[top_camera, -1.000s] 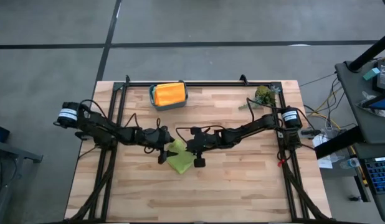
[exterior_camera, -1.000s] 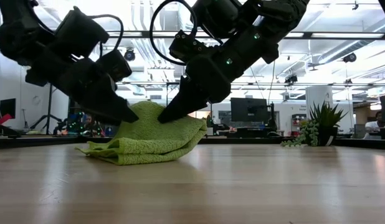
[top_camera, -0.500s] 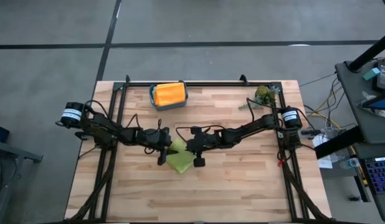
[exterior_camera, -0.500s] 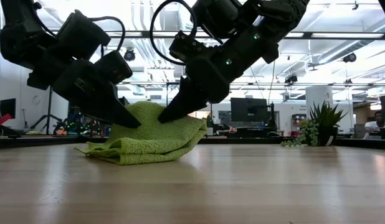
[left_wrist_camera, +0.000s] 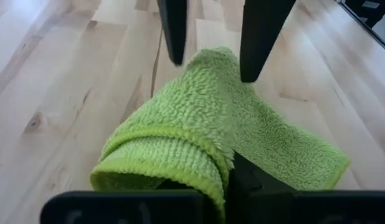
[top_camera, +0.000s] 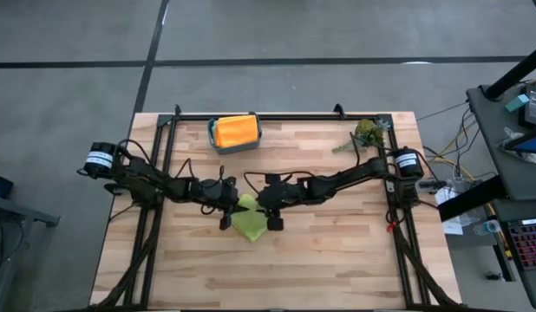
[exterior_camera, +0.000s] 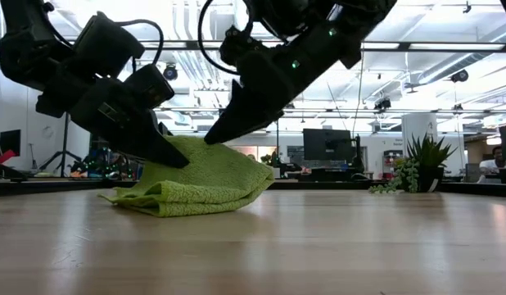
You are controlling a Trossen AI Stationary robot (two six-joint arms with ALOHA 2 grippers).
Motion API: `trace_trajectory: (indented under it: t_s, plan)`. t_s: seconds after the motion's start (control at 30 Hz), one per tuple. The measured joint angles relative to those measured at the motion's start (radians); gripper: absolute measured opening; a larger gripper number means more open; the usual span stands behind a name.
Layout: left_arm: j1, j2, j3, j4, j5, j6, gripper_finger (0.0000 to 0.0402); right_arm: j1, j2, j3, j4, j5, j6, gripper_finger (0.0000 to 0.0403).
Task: Fold microfiber towels
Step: Fold the light green microfiber towel
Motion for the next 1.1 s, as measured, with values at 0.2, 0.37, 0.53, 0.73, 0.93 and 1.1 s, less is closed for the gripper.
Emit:
trace_trajectory:
  t_s: [0.2,0.37,0.53,0.73,0.93,1.1]
  plan:
    - [0.0,0.0,0.0,0.005,-0.001,0.018,0.0,-0.003,-0.051,0.011,-0.093,0.0,0.034,0.0224]
    - [-0.001,-0.007,0.0,0.012,-0.002,0.018,0.0,-0.005,-0.106,0.011,-0.186,0.0,0.1,0.0252]
    - [-0.001,-0.01,0.0,0.009,-0.003,0.033,0.0,-0.003,-0.125,0.011,-0.272,-0.001,0.178,0.0269]
    - [-0.001,-0.012,0.0,0.011,-0.003,0.034,0.0,0.007,-0.127,0.005,-0.328,-0.034,0.262,0.0282]
    - [-0.002,-0.012,0.0,0.01,-0.003,0.034,0.0,0.012,-0.125,-0.009,-0.312,-0.054,0.313,0.0286]
    - [-0.002,-0.012,0.001,0.009,-0.003,0.034,0.0,0.011,-0.087,-0.047,-0.204,-0.053,0.335,0.0281]
